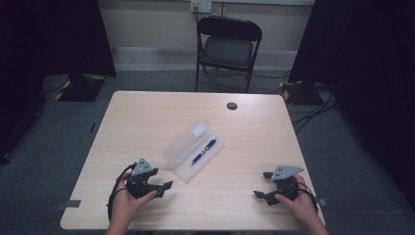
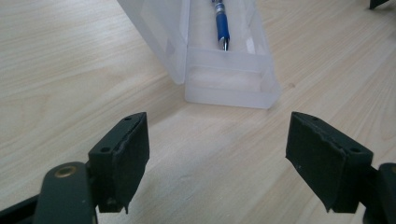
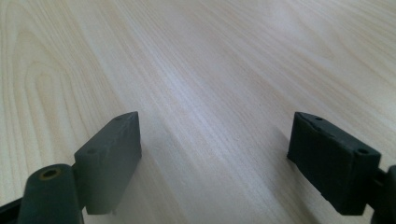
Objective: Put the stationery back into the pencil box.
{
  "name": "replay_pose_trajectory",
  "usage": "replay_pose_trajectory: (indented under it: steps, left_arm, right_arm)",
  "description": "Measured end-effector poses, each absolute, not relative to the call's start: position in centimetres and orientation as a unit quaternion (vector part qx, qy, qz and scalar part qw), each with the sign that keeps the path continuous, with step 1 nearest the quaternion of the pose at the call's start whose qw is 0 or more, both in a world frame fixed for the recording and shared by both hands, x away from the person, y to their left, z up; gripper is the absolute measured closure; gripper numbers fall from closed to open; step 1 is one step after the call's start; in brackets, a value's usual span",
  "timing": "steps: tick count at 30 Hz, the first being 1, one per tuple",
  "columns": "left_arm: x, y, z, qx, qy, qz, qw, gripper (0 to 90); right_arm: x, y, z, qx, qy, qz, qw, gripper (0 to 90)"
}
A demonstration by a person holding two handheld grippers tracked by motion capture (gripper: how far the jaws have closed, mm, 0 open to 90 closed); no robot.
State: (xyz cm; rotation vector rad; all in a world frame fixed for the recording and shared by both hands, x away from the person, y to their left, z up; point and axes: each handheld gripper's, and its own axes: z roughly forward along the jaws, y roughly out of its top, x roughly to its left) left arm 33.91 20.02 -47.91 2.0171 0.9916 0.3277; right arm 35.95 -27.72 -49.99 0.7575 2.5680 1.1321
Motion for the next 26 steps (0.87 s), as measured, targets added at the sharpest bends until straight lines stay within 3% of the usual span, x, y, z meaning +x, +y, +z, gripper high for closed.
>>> replay_pose_trajectory:
  steps: [13,26]
  left_arm:
    - [33.8,20.6,-50.0,0.824,0.386,0.167,0.379,17.9]
    - [33.7,20.6,-50.1,0.830,0.387,0.171,0.364,14.9]
  right_arm:
    - [35.9,-27.7,-50.0,0.260,0.877,0.387,0.117,16.1]
    - [35.9,-27.7,-50.0,0.260,0.877,0.387,0.117,16.1]
